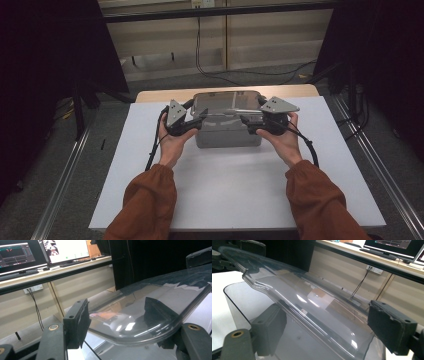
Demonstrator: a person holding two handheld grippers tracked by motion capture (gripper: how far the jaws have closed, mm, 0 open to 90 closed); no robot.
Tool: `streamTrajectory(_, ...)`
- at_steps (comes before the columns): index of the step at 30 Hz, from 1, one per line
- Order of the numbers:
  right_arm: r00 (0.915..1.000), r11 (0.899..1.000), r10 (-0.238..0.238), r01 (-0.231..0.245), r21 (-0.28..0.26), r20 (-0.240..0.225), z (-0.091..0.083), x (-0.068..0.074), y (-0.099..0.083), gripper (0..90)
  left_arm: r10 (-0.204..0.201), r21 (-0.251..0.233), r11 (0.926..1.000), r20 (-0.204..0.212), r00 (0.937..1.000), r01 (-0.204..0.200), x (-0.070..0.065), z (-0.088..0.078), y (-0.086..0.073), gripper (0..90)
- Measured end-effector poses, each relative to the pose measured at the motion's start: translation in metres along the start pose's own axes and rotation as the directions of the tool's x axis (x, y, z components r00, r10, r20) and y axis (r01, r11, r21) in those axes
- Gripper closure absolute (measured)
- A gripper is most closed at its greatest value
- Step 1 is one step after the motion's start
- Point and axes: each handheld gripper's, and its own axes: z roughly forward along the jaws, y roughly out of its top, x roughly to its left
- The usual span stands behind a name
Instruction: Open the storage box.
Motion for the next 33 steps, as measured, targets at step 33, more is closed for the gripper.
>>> streamTrajectory(33,0.9992,1.0,0.03,-0.029,-0.008,0.029,-0.001,-0.036,-0.014,25.3,-0.032,-0.006,0.9995,0.015,0.9994,0.032,0.005,0.001,0.005,38.7)
